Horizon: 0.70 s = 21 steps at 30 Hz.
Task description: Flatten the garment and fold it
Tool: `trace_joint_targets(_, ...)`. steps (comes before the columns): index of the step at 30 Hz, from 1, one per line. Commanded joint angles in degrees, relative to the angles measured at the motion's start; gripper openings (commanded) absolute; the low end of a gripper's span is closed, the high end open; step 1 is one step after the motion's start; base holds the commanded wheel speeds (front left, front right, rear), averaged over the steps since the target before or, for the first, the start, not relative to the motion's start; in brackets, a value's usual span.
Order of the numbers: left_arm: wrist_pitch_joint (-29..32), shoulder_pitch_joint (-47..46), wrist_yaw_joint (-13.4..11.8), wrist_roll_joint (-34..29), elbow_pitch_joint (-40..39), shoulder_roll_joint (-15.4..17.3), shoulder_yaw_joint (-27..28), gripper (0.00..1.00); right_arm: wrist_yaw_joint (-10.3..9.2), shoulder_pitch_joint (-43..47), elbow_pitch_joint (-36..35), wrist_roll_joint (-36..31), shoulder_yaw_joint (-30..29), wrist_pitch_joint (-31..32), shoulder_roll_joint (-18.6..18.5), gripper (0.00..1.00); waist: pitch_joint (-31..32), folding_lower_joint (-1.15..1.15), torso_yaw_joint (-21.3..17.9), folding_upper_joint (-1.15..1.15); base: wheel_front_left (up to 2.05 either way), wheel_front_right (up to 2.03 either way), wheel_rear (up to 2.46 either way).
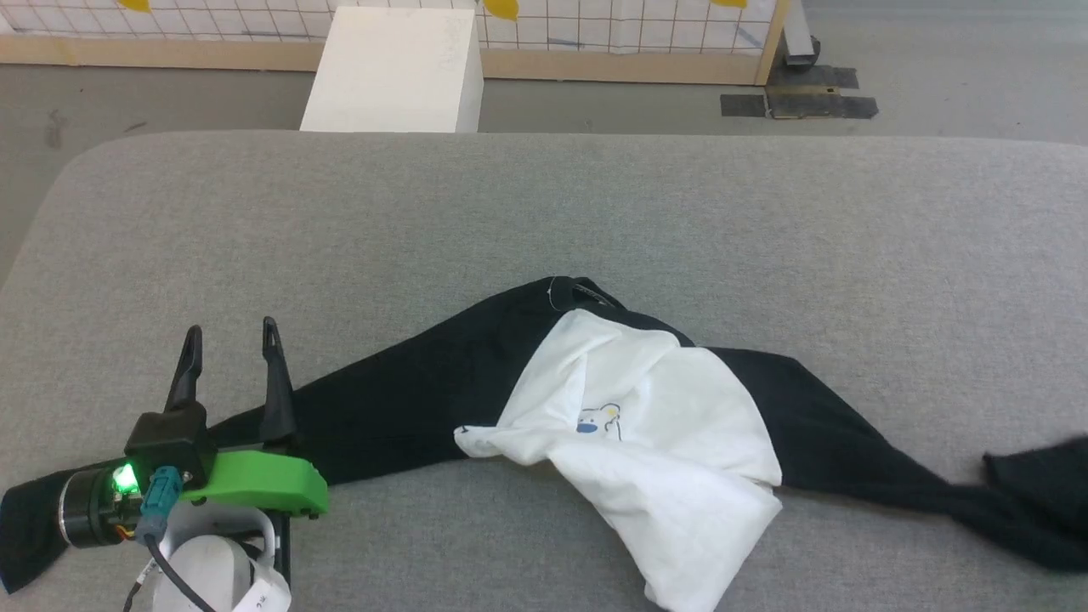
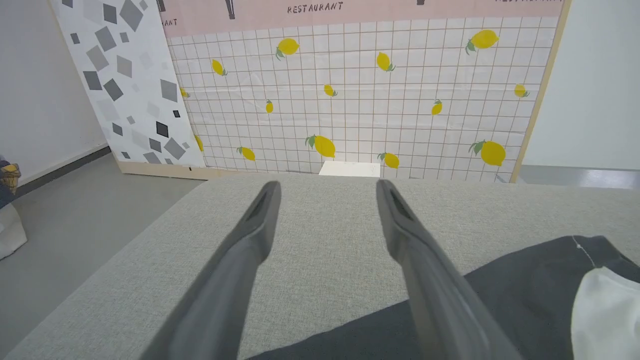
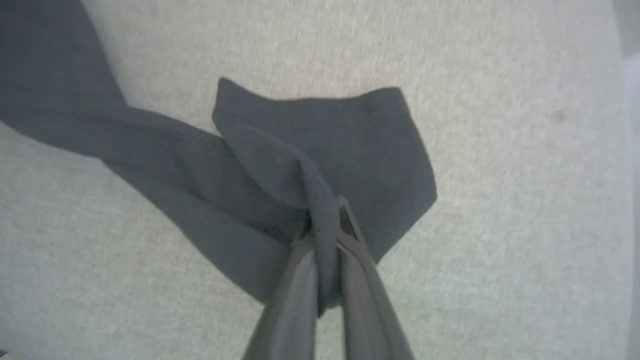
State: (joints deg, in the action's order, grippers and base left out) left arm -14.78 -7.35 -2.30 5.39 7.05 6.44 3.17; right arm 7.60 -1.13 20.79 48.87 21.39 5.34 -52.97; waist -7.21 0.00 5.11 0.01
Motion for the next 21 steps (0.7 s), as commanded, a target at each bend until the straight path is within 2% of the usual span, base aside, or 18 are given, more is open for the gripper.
trace_joint_targets(1,-0.2,0.7,0.5,-0.6,0.3,-0.5,0.2,1.0,-0.11,2.5,-0.1,0.7,-0.4,1.4,2.4,0.0,-0.1,0.0,0.0,-0.01,0.0,0.0,0.0)
trace_joint_targets(4,-0.2,0.1,0.8,-1.0,0.9,-0.9,0.3,1.0,-0.11,4.7,1.6,-2.0,-1.4,2.1,4.5,0.0,-0.1,0.0,0.0,-0.01,0.0,0.0,0.0)
trace_joint_targets(5,-0.2,0.0,0.7,-1.3,1.0,-1.0,0.1,1.0,-0.11,4.4,2.0,-3.4,-2.6,1.1,5.5,1.0,0.1,0.0,-0.2,-0.01,0.0,0.0,0.0)
trace_joint_targets(8,-0.2,0.5,0.6,-2.0,0.8,-1.3,0.0,1.0,-0.11,3.2,0.5,-5.1,-5.6,-0.9,7.9,1.0,0.8,0.0,-0.8,-0.01,0.0,0.0,0.0)
trace_joint_targets(14,-0.2,0.8,1.1,-2.6,1.3,-1.1,0.3,1.0,-0.11,-0.2,-11.1,-8.0,-10.2,0.5,7.4,1.0,1.9,0.0,-1.0,-0.01,0.0,0.0,0.0)
trace_joint_targets(17,-0.2,0.9,0.9,-3.4,0.8,-1.3,-0.2,1.0,-0.11,-3.5,-17.6,-9.8,-9.9,5.6,6.2,1.0,1.5,0.0,-0.2,-0.01,0.0,0.0,0.0)
trace_joint_targets(21,-0.2,0.5,0.6,-3.6,0.4,-1.7,-0.8,1.0,-0.11,-9.9,-23.3,-10.9,-2.8,16.2,5.1,1.0,0.3,0.0,1.2,-0.01,0.0,0.0,0.0)
